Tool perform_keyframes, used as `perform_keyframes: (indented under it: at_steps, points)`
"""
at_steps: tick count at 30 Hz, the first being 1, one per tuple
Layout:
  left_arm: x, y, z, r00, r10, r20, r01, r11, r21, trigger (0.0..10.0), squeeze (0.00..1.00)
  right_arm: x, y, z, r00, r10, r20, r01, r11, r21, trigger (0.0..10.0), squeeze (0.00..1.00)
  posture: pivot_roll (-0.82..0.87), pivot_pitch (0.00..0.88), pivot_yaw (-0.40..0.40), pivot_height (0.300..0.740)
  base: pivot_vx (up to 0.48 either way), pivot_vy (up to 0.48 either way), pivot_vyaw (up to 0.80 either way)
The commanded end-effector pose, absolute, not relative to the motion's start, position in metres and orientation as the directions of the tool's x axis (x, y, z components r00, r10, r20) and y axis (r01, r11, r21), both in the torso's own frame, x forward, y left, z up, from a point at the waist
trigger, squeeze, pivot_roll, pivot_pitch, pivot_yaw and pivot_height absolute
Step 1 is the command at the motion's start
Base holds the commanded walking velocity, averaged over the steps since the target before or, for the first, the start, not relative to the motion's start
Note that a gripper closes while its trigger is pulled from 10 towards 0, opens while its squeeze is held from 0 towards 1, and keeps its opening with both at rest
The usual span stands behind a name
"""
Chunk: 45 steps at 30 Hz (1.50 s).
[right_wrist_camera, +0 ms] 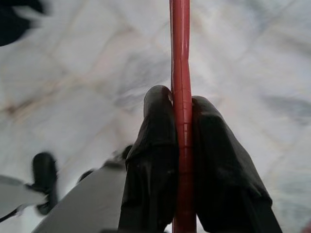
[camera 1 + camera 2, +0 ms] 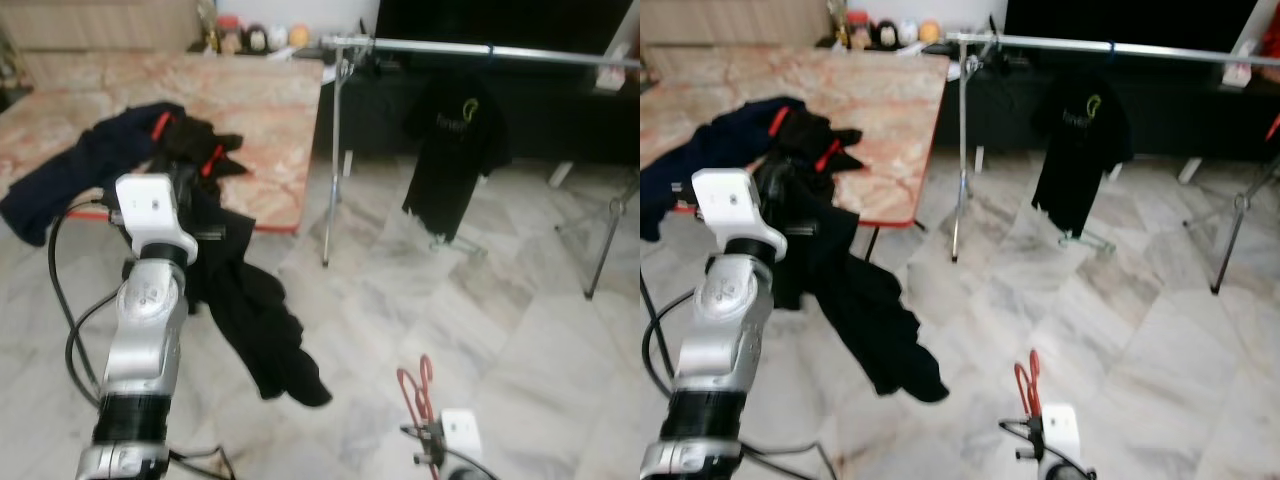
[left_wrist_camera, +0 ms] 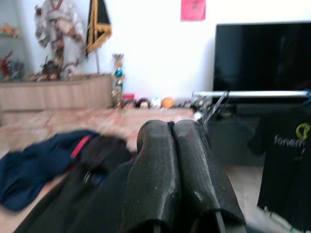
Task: Hang hanger
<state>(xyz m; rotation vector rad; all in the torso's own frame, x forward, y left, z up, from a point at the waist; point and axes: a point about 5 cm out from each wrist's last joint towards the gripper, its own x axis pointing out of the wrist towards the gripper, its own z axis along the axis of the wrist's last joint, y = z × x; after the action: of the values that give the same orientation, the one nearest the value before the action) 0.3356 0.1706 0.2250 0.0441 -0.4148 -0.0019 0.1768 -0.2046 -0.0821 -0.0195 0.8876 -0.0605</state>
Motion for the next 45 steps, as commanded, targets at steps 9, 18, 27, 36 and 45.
perform_keyframes:
  at_steps: [9, 18, 27, 36, 45]
  points:
    - [0.352, 0.183, 0.265, 0.864, -0.003, 0.503, -0.046, 0.995, 0.084, 10.0, 0.0, 0.182, -0.198, -0.081, 0.638, -0.053, -0.768, 0.053, 0.998, -0.024, 10.0, 0.0, 0.03, 0.02, -0.027, 0.74, 0.332, 0.0, 0.0]
    - [0.364, 0.196, 0.291, 0.83, 0.037, 0.556, -0.107, 0.99, 0.093, 10.0, 0.0, 0.183, -0.198, -0.081, 0.638, -0.049, -0.768, 0.054, 0.998, -0.019, 10.0, 0.0, 0.04, 0.021, -0.031, 0.74, 0.337, 0.0, 0.0]
    - [0.379, 0.221, 0.337, 0.789, 0.104, 0.605, -0.218, 0.969, 0.118, 10.0, 0.0, 0.184, -0.198, -0.08, 0.638, -0.045, -0.769, 0.056, 0.998, -0.012, 10.0, 0.0, 0.05, 0.015, -0.029, 0.74, 0.341, 0.0, 0.0]
    - [0.386, 0.223, 0.368, 0.762, 0.079, 0.643, -0.225, 0.963, 0.148, 10.0, 0.0, 0.184, -0.199, -0.08, 0.635, -0.06, -0.77, 0.072, 0.997, -0.018, 10.0, 0.0, 0.06, 0.013, -0.029, 0.74, 0.342, 0.0, 0.0]
    - [0.393, 0.208, 0.386, 0.752, 0.027, 0.658, -0.185, 0.967, 0.173, 10.0, 0.0, 0.183, -0.2, -0.081, 0.628, -0.078, -0.774, 0.09, 0.996, -0.027, 10.0, 0.0, 0.06, 0.011, -0.027, 0.74, 0.341, 0.0, 0.0]
